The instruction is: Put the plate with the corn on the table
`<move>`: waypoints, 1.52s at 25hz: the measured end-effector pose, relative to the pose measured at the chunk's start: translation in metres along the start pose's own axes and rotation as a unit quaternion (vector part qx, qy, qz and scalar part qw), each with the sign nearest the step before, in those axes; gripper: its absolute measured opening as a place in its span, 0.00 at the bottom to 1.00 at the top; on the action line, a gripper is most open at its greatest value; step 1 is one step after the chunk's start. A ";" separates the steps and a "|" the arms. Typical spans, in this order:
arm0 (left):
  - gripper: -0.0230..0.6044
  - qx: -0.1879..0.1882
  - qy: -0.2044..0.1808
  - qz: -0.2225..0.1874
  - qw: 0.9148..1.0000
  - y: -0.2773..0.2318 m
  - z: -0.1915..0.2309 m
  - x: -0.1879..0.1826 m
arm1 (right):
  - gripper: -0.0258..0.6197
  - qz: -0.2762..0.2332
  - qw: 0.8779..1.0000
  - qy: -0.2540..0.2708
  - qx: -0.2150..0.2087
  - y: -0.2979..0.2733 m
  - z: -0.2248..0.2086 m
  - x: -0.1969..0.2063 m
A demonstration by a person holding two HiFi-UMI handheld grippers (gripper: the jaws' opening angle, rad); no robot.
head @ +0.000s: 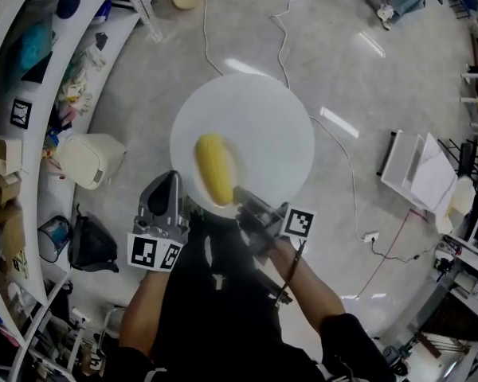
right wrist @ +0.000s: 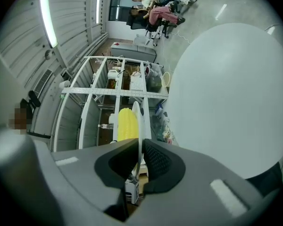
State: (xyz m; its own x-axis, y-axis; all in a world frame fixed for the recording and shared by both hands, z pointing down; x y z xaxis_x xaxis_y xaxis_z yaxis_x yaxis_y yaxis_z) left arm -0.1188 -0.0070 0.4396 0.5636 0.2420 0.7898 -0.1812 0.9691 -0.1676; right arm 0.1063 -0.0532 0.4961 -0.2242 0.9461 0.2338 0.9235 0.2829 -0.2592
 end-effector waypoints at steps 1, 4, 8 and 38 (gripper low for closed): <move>0.04 0.000 0.001 0.001 1.000 -0.002 0.002 0.002 | 0.10 0.001 1.000 -0.001 0.000 -0.003 -0.003 -0.001; 0.04 -0.003 0.004 0.004 1.000 -0.009 0.010 0.009 | 0.10 0.005 1.000 -0.004 -0.005 -0.010 -0.012 -0.003; 0.04 -0.010 0.009 0.004 1.000 -0.014 0.020 0.018 | 0.10 0.011 1.000 -0.005 -0.010 -0.019 -0.025 -0.003; 0.04 -0.029 0.037 0.023 0.999 -0.047 0.069 0.078 | 0.10 0.020 0.999 -0.023 0.014 -0.064 -0.151 -0.005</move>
State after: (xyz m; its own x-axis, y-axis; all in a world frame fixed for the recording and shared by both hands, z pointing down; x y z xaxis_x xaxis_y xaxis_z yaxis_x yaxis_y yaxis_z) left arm -0.1213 -0.0374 0.5497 0.6138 0.2862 0.7358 -0.1626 0.9578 -0.2369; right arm 0.0950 -0.1003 0.6528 -0.2030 0.9627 0.1790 0.9231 0.2491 -0.2929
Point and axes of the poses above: the fingertips, and each gripper's own axes: y backward along the fingers, z to its left, x out of its underside, the point moved 7 cm from there along y, backward along the fingers, and after that the axes turned 13 degrees about y, right-handed, at the moved point
